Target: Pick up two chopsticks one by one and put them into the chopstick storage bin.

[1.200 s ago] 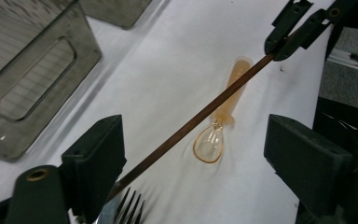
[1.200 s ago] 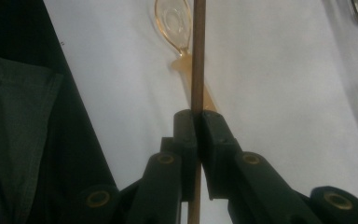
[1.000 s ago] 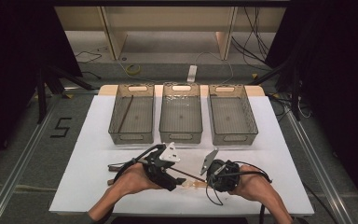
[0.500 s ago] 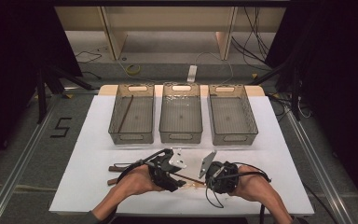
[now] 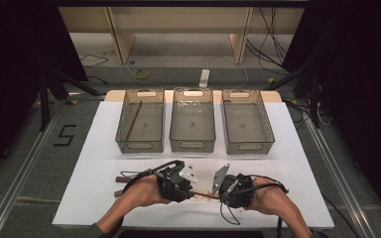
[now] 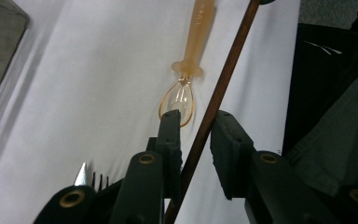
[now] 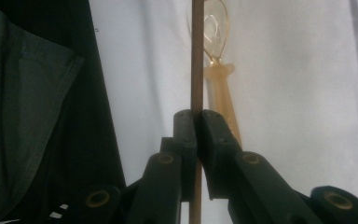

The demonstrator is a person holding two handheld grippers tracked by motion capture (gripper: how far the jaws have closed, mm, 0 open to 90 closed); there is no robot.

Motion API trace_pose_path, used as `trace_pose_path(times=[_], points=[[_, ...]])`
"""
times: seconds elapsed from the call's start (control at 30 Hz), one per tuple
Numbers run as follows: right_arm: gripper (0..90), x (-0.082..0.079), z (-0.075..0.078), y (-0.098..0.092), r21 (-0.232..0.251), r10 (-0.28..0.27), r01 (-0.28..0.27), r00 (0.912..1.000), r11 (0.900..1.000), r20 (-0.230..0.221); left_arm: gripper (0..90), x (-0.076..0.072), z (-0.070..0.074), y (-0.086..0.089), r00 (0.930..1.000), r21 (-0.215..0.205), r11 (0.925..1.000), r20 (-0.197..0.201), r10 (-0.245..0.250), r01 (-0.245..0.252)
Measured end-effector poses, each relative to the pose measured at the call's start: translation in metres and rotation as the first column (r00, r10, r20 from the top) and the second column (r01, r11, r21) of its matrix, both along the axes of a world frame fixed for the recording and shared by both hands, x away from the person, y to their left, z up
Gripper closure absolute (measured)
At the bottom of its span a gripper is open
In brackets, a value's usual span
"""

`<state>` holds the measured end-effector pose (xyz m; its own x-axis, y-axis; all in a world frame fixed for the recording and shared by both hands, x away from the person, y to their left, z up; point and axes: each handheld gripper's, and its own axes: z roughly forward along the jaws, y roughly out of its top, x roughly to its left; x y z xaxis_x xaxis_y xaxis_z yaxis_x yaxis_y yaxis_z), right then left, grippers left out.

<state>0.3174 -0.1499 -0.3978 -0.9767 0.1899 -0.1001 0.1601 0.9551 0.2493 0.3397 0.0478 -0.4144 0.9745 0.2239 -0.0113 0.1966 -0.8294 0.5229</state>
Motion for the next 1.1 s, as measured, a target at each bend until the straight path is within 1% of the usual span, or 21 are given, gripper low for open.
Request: trace_pose_path(times=[0.1,0.13,0.2,0.23,0.3,0.33,0.37,0.43,0.47,0.5,0.53,0.57,0.6,0.67,0.7,0.77,0.83,0.9,0.93,1.07,1.1], points=[[83.6,0.002,-0.001,-0.003,0.012,0.003,-0.003,1.0,1.0,-0.007,77.2,-0.002,-0.001,-0.001,0.9992,-0.001,0.9995,-0.025,-0.033,0.033],[82.6,0.003,-0.002,-0.004,0.013,-0.004,0.004,1.0,1.0,-0.008,79.1,-0.003,-0.001,-0.001,0.9982,0.0,0.9989,-0.036,-0.047,0.047],[80.4,0.005,-0.003,-0.006,0.011,0.007,-0.007,1.0,1.0,-0.004,82.2,-0.005,-0.002,-0.003,0.9954,-0.007,0.9971,-0.058,-0.076,0.075],[78.1,0.006,-0.003,-0.007,0.017,-0.011,0.011,0.9999,1.0,0.004,84.1,-0.006,-0.003,-0.004,0.9945,-0.013,0.9967,-0.067,-0.081,0.08],[74.8,0.01,-0.002,-0.01,0.039,-0.061,0.061,0.9981,0.997,-0.002,84.9,-0.007,-0.002,-0.005,0.9972,0.004,0.9983,-0.047,-0.059,0.059],[70.5,0.013,-0.001,-0.013,0.056,-0.076,0.076,0.9971,0.996,-0.003,85.0,-0.007,-0.002,-0.004,0.9979,0.004,0.9988,-0.043,-0.048,0.048],[67.9,0.015,0.0,-0.015,0.065,-0.103,0.103,0.9946,0.993,-0.005,85.0,-0.006,-0.002,-0.003,0.9984,0.0,0.9993,-0.041,-0.038,0.038],[60.2,0.017,0.002,-0.019,0.087,-0.135,0.135,0.9908,0.987,-0.001,85.1,-0.003,0.001,0.0,0.9993,-0.003,0.9999,-0.037,-0.011,0.011],[59.4,0.017,0.004,-0.02,0.098,-0.153,0.152,0.9882,0.983,0.002,85.2,-0.002,0.002,0.002,0.9994,-0.009,1.0,-0.036,0.002,-0.003],[58.5,0.018,0.005,-0.023,0.11,-0.158,0.156,0.9874,0.982,0.008,85.1,-0.001,0.003,0.004,0.9994,-0.017,0.9997,-0.031,0.016,-0.017],[55.7,0.018,0.006,-0.023,0.129,-0.184,0.181,0.983,0.975,0.007,85.2,0.001,0.004,0.006,0.999,-0.02,0.9993,-0.031,0.031,-0.032],[54.4,0.019,0.007,-0.025,0.145,-0.192,0.188,0.9811,0.971,0.018,85.2,0.002,0.005,0.007,0.9987,-0.021,0.9987,-0.023,0.046,-0.046],[54.2,0.02,0.008,-0.026,0.158,-0.214,0.209,0.9767,0.965,0.014,85.2,0.004,0.005,0.01,0.9982,-0.021,0.9981,-0.015,0.058,-0.058],[48.9,0.02,0.01,-0.028,0.196,-0.236,0.226,0.9714,0.954,0.027,85.2,0.007,0.006,0.014,0.9964,-0.032,0.9959,0.004,0.084,-0.084],[46.3,0.021,0.011,-0.029,0.212,-0.243,0.231,0.9694,0.95,0.033,85.1,0.008,0.006,0.017,0.9955,-0.04,0.9948,0.007,0.094,-0.094],[44.2,0.021,0.013,-0.031,0.254,-0.269,0.248,0.9617,0.935,0.052,85.2,0.011,0.007,0.022,0.9926,-0.051,0.9915,0.009,0.121,-0.12],[42.2,0.021,0.015,-0.033,0.289,-0.274,0.245,0.9595,0.925,0.064,85.2,0.014,0.008,0.025,0.9887,-0.061,0.987,0.01,0.15,-0.149],[41.0,0.021,0.015,-0.034,0.314,-0.292,0.257,0.9541,0.914,0.068,85.2,0.017,0.008,0.029,0.9856,-0.061,0.9841,0.019,0.168,-0.167],[40.2,0.021,0.015,-0.035,0.33,-0.294,0.255,0.9527,0.909,0.076,85.2,0.017,0.008,0.03,0.9834,-0.064,0.9818,0.019,0.18,-0.179],[37.5,0.021,0.014,-0.038,0.381,-0.325,0.27,0.9418,0.884,0.086,85.2,0.021,0.01,0.035,0.9754,-0.08,0.973,0.025,0.219,-0.216],[36.9,0.021,0.013,-0.039,0.391,-0.327,0.27,0.9412,0.88,0.086,85.2,0.022,0.011,0.037,0.9734,-0.084,0.9709,0.029,0.227,-0.224]])
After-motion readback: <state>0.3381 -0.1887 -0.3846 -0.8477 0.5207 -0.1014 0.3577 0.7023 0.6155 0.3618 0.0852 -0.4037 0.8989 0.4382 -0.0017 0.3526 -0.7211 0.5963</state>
